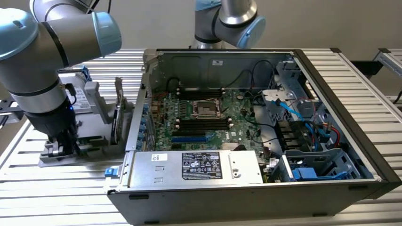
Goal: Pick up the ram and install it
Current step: 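Pick up the ram and move it above insertion slot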
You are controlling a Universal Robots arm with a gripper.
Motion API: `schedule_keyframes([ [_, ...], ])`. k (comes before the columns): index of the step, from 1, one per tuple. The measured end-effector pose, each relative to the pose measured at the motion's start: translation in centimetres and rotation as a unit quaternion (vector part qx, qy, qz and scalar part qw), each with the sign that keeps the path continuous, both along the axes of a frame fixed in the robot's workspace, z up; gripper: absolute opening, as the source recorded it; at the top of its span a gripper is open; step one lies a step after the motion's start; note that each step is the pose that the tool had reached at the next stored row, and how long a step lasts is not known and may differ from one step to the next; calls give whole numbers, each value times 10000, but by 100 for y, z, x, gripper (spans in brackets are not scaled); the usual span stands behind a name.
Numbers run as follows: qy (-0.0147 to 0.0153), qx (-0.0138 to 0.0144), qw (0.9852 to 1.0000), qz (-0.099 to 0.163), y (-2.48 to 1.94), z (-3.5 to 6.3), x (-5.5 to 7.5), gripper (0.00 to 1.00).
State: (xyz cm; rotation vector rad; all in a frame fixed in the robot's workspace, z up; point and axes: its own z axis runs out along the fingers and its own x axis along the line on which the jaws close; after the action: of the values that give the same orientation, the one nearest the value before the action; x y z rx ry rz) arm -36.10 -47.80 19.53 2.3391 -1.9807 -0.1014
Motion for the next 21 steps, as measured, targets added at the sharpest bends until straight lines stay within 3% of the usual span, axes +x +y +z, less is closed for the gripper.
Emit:
schedule_keyframes([
  [12, 0, -5, 10000, 0, 2, 72, 0, 14],
  [21, 0, -37, 10000, 0, 6, 174, 4, 14],
])
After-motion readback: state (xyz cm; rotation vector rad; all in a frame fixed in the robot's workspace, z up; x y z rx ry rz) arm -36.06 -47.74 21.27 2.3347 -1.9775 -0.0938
